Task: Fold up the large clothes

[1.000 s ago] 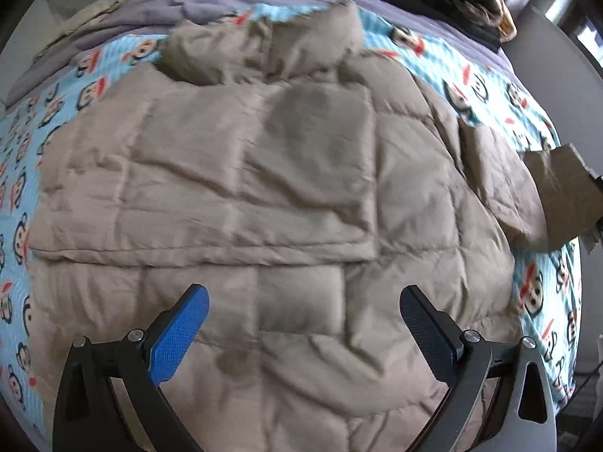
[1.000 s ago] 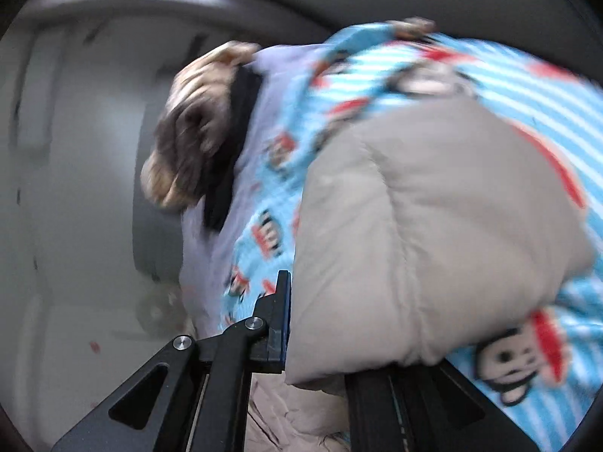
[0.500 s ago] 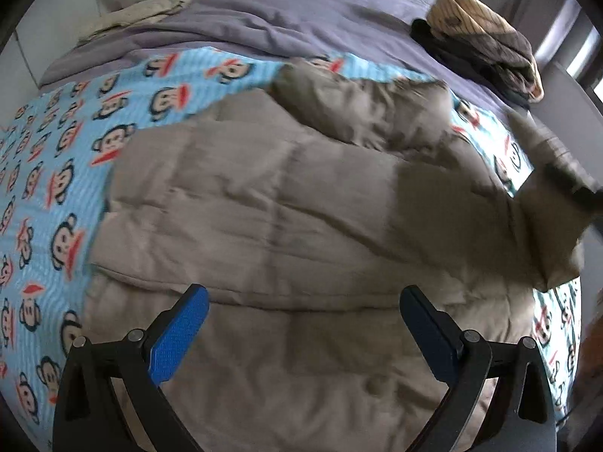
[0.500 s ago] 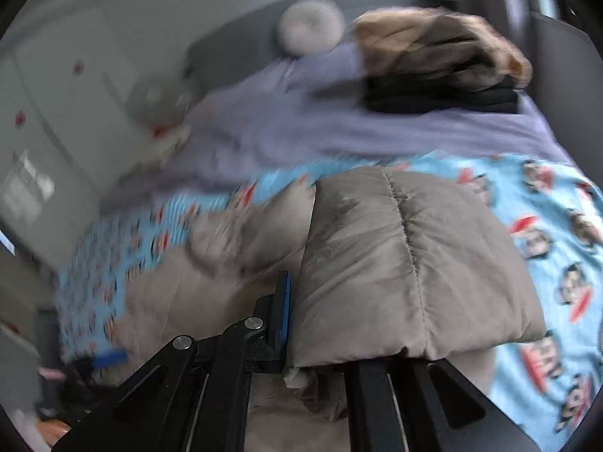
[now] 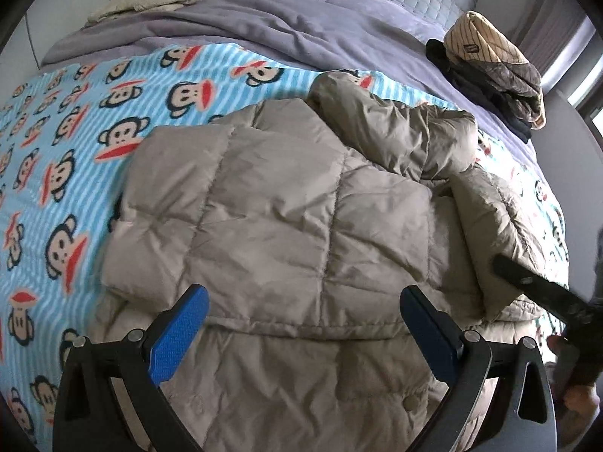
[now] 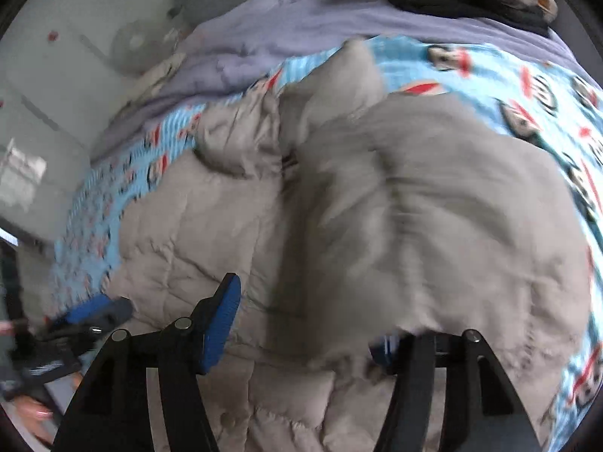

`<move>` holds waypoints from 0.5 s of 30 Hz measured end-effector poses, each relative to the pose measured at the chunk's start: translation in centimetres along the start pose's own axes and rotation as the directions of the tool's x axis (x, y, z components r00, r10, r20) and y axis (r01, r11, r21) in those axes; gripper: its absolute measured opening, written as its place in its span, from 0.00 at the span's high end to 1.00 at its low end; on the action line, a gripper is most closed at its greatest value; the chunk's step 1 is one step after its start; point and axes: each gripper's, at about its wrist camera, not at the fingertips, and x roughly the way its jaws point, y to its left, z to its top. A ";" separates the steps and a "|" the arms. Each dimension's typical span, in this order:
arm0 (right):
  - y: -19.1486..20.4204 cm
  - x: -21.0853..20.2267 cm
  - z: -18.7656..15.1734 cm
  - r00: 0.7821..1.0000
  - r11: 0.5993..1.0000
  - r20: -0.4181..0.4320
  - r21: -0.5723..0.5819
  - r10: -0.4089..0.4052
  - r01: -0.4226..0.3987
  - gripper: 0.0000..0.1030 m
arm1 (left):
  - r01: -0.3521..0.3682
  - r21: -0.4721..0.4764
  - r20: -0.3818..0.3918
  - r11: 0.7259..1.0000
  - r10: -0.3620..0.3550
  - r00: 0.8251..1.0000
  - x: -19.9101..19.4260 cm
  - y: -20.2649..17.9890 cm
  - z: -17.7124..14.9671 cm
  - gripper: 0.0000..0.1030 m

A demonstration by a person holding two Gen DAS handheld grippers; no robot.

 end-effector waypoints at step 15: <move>-0.2 -3.1 3.7 0.981 0.994 0.195 0.104 0.011 -0.031 0.87 | 0.361 -0.178 0.020 0.916 -0.363 0.932 0.4 3.5 2.6 0.01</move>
